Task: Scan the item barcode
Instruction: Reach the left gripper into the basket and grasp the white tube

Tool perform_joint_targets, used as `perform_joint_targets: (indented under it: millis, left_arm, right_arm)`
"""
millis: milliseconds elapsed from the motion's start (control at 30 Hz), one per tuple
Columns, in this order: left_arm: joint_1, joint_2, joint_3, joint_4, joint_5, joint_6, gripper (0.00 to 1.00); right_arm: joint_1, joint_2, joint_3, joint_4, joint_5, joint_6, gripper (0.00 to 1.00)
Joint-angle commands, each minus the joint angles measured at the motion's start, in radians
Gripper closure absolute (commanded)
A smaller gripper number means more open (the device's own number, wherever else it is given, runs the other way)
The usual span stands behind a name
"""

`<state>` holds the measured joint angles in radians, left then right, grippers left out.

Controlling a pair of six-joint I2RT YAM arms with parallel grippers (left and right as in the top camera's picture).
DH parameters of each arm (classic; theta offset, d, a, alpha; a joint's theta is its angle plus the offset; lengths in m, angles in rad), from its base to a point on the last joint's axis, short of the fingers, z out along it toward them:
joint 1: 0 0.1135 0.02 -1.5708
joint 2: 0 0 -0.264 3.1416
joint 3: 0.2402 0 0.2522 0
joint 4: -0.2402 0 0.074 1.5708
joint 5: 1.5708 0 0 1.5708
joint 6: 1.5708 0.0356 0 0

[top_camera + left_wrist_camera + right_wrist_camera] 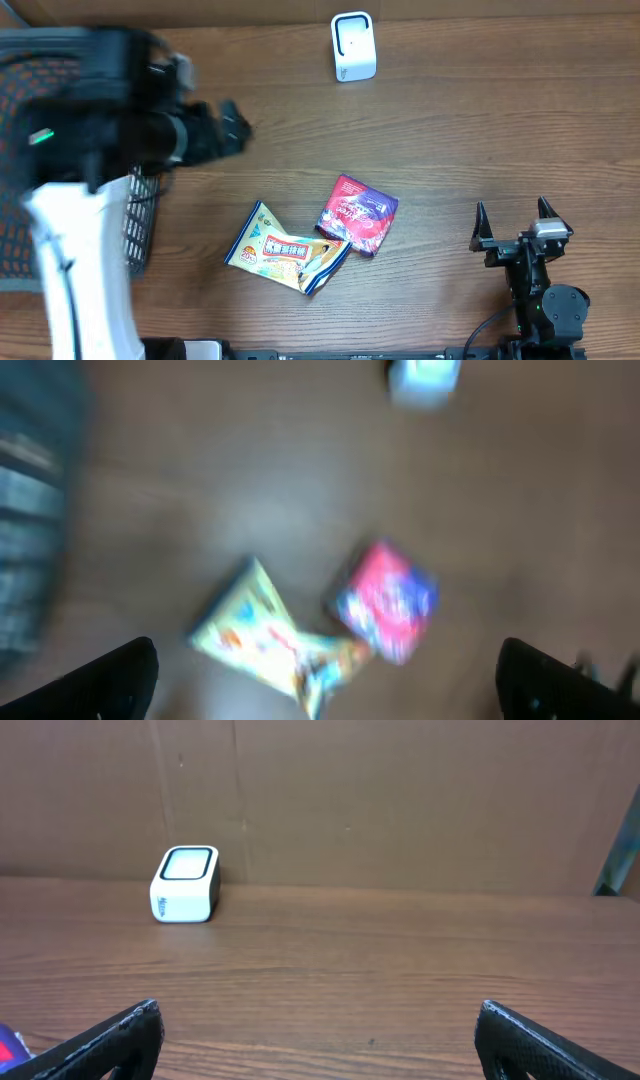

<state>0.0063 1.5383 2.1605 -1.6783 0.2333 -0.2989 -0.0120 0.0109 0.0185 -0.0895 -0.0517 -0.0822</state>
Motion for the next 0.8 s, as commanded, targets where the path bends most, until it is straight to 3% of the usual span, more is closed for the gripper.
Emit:
perform_joint_targets:
  millis: [0, 133, 267, 367, 633, 767]
  left_arm:
    - [0.193, -0.025, 0.229, -0.011, -0.086, 0.037, 0.0]
    - [0.525, -0.005, 0.275, 0.015, -0.335, -0.013, 0.0]
    - [0.664, 0.069, 0.249, 0.05, -0.337, -0.075, 0.0]
    - [0.706, 0.15, 0.249, 0.051, -0.312, -0.077, 0.0]
    - [0.72, 0.415, 0.249, 0.045, -0.19, 0.061, 0.0]
    - [0.719, 0.536, 0.249, -0.01, -0.135, 0.137, 0.05]
  right_arm:
    - [0.002, -0.008, -0.01, 0.007, 0.006, 0.004, 0.0]
    - [0.002, -0.008, -0.01, 0.007, 0.006, 0.004, 0.0]
    - [0.002, -0.008, -0.01, 0.007, 0.006, 0.004, 0.0]
    - [0.002, -0.008, -0.01, 0.007, 0.006, 0.004, 0.0]
    - [0.002, -0.008, -0.01, 0.007, 0.006, 0.004, 0.0]
    - [0.002, -0.008, -0.01, 0.007, 0.006, 0.004, 0.0]
